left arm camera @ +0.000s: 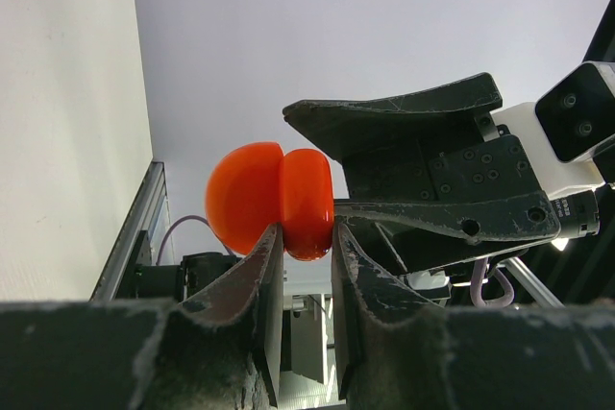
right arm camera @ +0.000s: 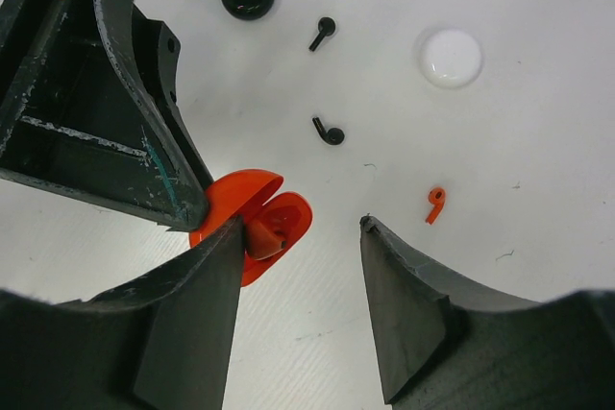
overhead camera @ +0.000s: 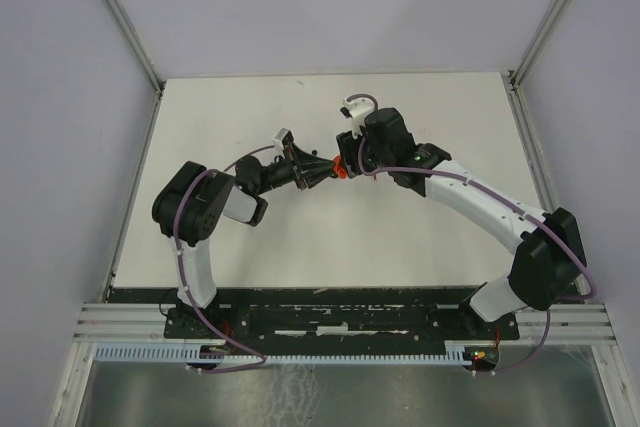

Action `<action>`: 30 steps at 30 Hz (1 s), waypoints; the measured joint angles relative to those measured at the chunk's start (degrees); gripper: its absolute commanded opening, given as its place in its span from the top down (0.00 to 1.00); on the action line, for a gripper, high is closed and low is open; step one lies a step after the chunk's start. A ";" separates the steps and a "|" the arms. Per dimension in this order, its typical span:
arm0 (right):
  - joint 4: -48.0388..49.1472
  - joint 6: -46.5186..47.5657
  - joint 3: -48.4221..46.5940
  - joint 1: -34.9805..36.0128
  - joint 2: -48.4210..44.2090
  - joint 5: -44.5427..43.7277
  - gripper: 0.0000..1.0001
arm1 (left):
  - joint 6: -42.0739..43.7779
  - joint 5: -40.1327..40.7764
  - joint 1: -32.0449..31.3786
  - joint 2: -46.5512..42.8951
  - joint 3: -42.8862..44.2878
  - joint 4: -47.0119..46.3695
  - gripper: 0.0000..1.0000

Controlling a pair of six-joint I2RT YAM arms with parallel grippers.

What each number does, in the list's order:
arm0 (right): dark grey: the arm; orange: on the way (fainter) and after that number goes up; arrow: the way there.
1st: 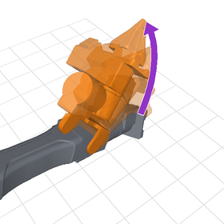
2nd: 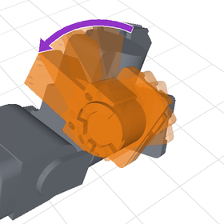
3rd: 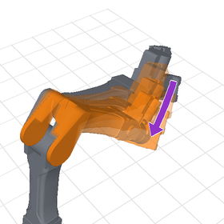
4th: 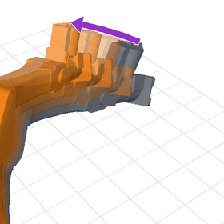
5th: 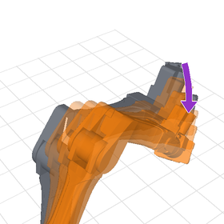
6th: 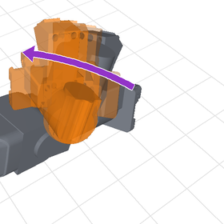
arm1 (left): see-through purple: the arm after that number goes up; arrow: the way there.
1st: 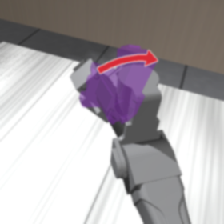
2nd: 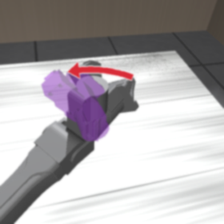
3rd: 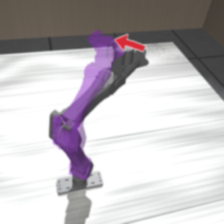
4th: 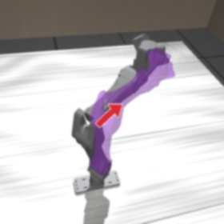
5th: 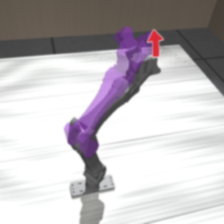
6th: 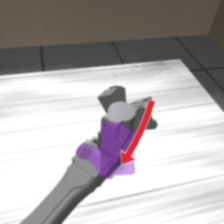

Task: Insert the wireless bluetooth earbuds into the charging case
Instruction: Adjust the earbud with the charging case.

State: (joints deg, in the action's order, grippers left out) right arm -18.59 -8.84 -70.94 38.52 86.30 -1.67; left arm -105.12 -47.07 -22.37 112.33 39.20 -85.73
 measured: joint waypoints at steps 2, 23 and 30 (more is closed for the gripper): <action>-0.02 -0.13 -0.04 0.00 0.02 -0.13 0.41 | 0.00 0.00 0.00 0.00 0.00 0.00 0.97; -0.33 -1.18 -1.18 0.02 1.09 -1.64 0.40 | 0.02 0.44 -0.09 -0.02 0.00 0.09 0.97; -0.37 -1.40 -1.38 0.00 1.22 -2.03 0.40 | 0.02 0.44 -0.26 -0.02 0.00 0.07 0.97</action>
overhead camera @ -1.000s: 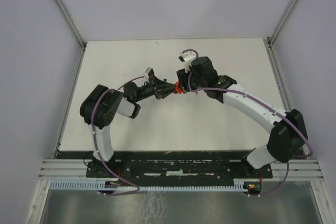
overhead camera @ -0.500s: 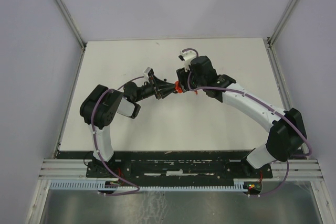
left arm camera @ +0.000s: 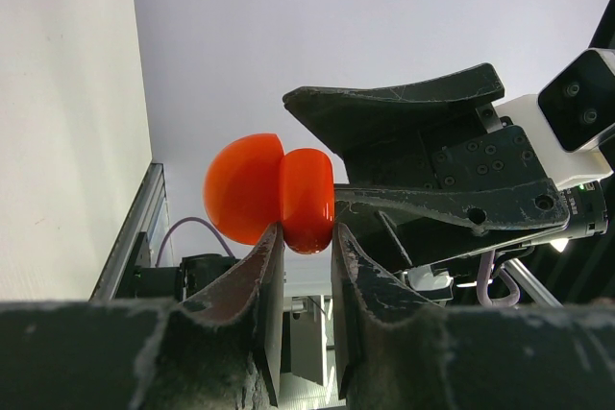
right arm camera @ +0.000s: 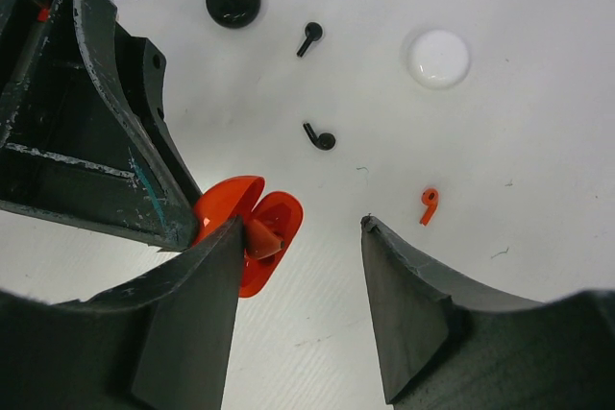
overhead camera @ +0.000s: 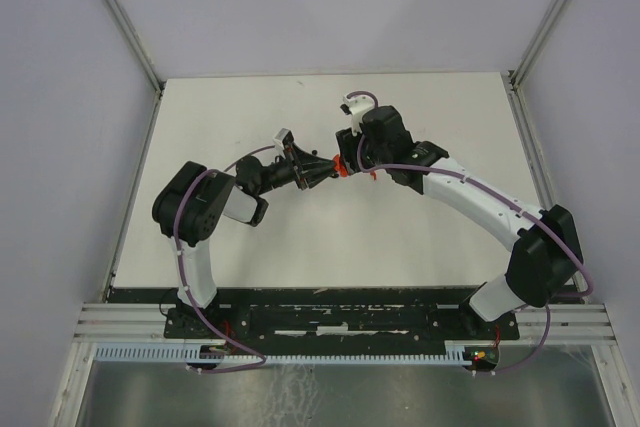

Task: Insert the wireless bluetooth earbuds into the charging case
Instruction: Adjust the earbud with the charging case.

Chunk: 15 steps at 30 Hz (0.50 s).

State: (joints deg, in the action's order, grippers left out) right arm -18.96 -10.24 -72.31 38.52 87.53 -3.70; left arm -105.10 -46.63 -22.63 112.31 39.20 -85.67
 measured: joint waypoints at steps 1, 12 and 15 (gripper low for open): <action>0.02 0.00 0.00 0.00 0.00 0.00 0.40 | 0.00 0.02 0.00 0.00 0.00 0.00 0.97; -0.11 -0.24 0.00 0.00 -0.02 -0.02 0.39 | 0.09 0.04 -0.02 0.00 0.22 0.31 0.97; -0.35 -0.24 0.00 0.00 -0.24 -0.04 0.39 | 0.09 0.04 -0.04 0.00 0.28 0.31 0.97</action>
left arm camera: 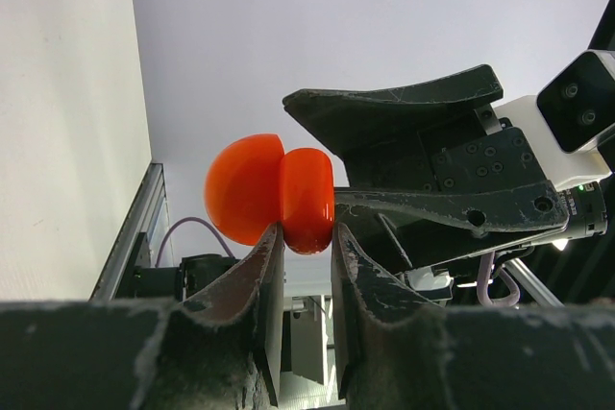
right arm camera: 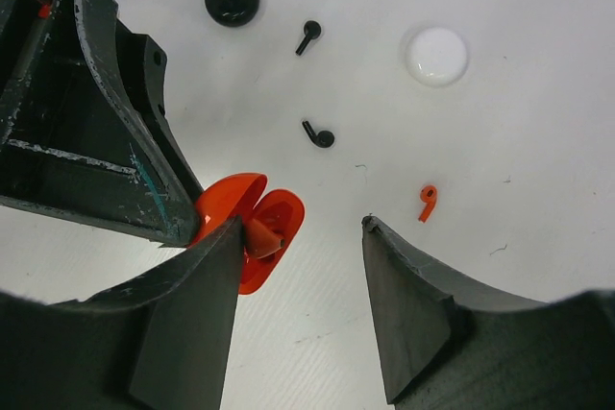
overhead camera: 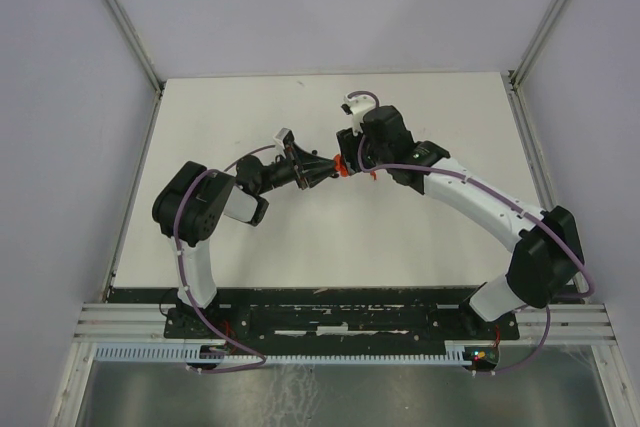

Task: Insert the wireless bluetooth earbuds into the charging case
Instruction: Adjust the earbud with the charging case.

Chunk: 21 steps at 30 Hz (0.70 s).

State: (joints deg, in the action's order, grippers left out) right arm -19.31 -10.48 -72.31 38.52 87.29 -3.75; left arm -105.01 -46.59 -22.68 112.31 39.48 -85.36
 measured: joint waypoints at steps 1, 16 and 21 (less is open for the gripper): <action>-0.09 0.00 0.00 0.00 -0.11 0.00 0.39 | 0.02 0.00 -0.04 0.00 0.04 0.00 0.97; -0.87 -0.20 0.00 0.00 -2.75 -0.04 0.38 | 0.11 -0.02 -0.35 0.02 1.07 0.04 0.97; -0.90 -0.20 0.00 0.00 -2.82 -0.20 0.38 | 0.13 -0.02 -0.35 0.00 1.07 0.07 0.97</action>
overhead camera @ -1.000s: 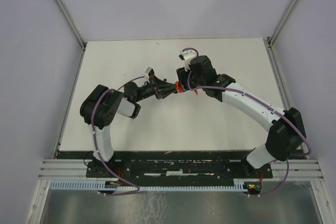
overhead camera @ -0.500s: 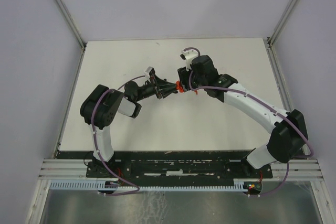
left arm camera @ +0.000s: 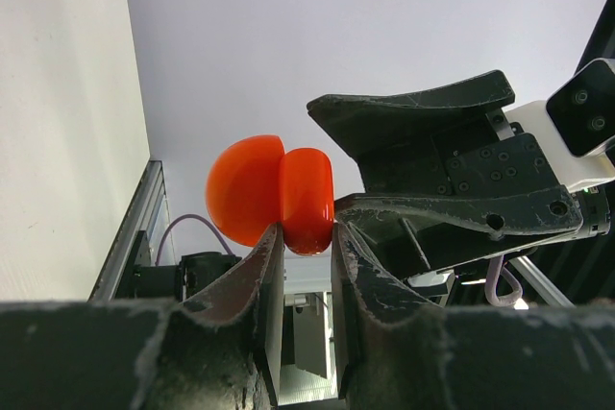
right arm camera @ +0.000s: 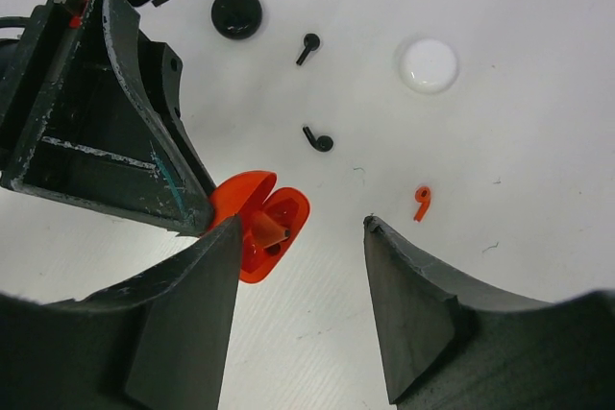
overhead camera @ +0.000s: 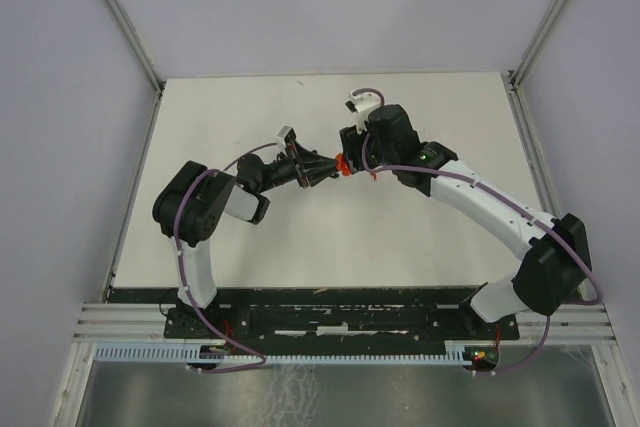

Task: Insert the wireless bluetooth earbuds into the charging case
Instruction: Adjust the earbud with the charging case.

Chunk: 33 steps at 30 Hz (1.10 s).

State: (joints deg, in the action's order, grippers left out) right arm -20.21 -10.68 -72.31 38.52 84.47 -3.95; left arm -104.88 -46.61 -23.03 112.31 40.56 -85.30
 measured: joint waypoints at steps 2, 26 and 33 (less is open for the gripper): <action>0.00 0.00 0.00 0.00 0.00 -0.26 0.38 | 0.02 0.00 0.00 0.00 0.00 0.02 0.97; -2.19 -0.24 2.45 0.00 -3.15 -2.60 0.38 | 0.39 0.00 0.00 0.00 0.50 1.25 0.97; -2.23 -0.44 2.49 0.00 -3.15 -2.60 0.38 | 0.42 -0.02 0.00 0.00 0.55 1.27 0.97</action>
State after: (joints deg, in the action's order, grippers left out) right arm -22.44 -11.11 -69.82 38.52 81.32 -6.55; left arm -104.47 -46.63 -23.03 112.31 41.10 -84.03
